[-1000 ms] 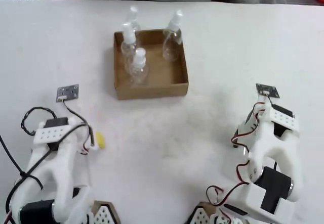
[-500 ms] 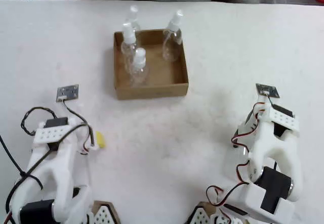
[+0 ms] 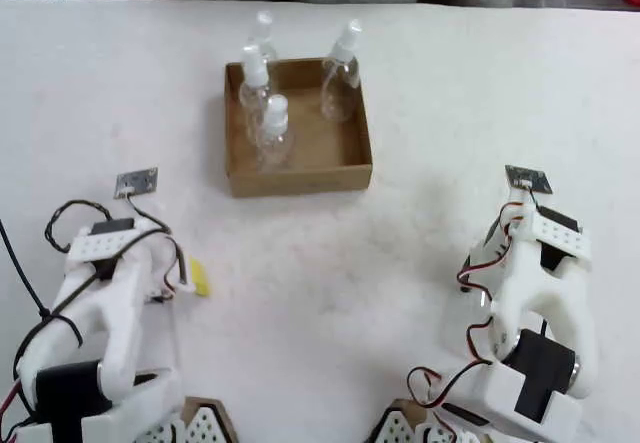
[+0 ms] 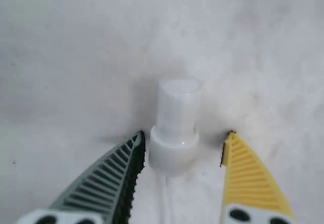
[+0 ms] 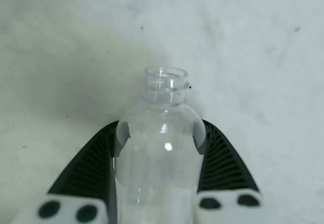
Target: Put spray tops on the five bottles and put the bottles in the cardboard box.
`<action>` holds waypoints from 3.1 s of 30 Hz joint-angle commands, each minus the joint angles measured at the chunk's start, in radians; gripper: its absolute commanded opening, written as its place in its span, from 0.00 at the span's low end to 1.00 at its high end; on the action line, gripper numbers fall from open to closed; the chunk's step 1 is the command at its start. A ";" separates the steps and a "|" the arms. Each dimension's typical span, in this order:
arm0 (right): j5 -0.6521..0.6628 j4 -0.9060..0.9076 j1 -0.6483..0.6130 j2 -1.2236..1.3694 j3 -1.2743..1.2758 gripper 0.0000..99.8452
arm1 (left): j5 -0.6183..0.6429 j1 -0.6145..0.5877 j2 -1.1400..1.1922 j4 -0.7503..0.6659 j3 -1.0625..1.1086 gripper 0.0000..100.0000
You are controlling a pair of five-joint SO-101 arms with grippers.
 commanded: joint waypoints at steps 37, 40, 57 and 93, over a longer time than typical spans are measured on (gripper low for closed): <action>0.017 -0.030 0.010 -0.120 0.006 0.02 | 0.009 0.048 -0.383 -0.232 0.152 0.07; 0.124 -0.030 0.004 -0.199 0.006 0.02 | 0.009 0.028 -0.383 -0.282 0.180 0.07; 0.295 -0.662 -0.074 -0.463 0.215 0.02 | 0.003 0.008 -0.383 -0.353 0.230 0.07; -0.448 -1.667 -0.323 -0.687 0.555 0.02 | 0.002 -0.025 -0.381 -0.356 0.232 0.08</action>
